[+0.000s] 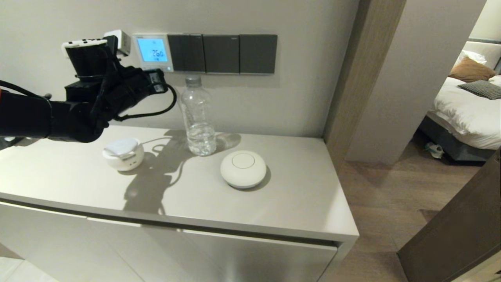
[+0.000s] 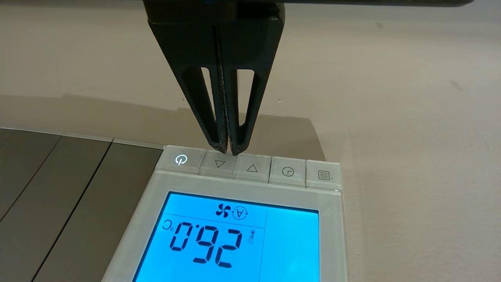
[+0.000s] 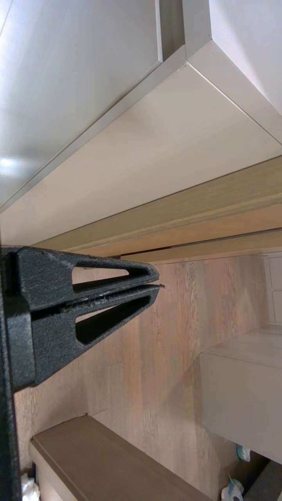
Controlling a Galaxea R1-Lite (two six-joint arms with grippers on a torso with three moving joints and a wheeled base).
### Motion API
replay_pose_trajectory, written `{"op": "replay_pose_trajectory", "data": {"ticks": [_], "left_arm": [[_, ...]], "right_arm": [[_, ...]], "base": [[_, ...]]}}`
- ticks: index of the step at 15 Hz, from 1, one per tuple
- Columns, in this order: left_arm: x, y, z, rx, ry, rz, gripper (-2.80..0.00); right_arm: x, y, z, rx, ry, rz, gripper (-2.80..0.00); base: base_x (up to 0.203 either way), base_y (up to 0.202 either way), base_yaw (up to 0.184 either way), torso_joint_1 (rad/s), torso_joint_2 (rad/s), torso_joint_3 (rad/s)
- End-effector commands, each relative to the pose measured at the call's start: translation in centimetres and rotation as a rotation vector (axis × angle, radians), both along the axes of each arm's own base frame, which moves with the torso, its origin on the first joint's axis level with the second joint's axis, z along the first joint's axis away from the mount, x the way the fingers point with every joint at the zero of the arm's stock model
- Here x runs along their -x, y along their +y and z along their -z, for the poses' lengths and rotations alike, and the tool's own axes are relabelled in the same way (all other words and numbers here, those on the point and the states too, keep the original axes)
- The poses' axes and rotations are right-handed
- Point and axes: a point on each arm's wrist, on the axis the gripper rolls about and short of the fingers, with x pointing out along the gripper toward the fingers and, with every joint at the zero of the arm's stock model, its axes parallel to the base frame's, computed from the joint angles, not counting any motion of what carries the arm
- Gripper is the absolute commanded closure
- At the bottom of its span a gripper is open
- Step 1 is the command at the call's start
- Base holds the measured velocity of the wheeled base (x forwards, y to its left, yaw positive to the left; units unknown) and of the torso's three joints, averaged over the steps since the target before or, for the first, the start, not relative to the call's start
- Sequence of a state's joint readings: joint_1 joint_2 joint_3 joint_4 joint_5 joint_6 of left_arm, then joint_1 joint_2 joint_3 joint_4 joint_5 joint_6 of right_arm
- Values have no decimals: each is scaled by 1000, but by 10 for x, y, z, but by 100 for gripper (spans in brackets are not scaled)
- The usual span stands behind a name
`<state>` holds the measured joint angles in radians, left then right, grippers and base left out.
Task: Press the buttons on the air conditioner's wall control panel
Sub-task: Press the temperature increase button, then turn off the central air conditioner
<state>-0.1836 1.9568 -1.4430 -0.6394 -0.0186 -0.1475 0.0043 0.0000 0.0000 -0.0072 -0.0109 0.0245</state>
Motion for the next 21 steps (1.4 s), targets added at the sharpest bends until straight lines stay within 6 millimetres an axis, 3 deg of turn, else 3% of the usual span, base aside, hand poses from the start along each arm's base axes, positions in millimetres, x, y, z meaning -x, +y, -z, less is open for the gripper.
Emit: {"op": "replay_pose_trajectory", "data": {"ticks": [1, 4, 8, 11, 16, 18, 21], "left_arm": [[15, 3, -17, 8, -39, -1, 0], [49, 9, -43, 10, -96, -6, 0], [127, 23, -79, 19, -193, -6, 0], [190, 35, -78, -40, -225, -22, 0], [301, 57, -35, -107, -196, -74, 0], [342, 66, -3, -117, -152, -133, 0], [379, 75, 56, -136, -55, -213, 0]], "right_arm": [[0, 0, 1, 0, 3, 0, 0], [0, 0, 1, 0, 3, 0, 0], [0, 0, 1, 0, 3, 0, 0], [0, 0, 1, 0, 3, 0, 0], [0, 0, 1, 0, 3, 0, 0], [0, 0, 0, 0, 1, 0, 0], [0, 0, 1, 0, 3, 0, 0]], "base": [[0, 0, 0, 0, 0, 0], [0, 0, 0, 0, 0, 0], [0, 0, 0, 0, 0, 0], [0, 0, 0, 0, 0, 0], [0, 0, 0, 0, 0, 0], [0, 0, 0, 0, 0, 0], [0, 0, 0, 0, 0, 0]]}}
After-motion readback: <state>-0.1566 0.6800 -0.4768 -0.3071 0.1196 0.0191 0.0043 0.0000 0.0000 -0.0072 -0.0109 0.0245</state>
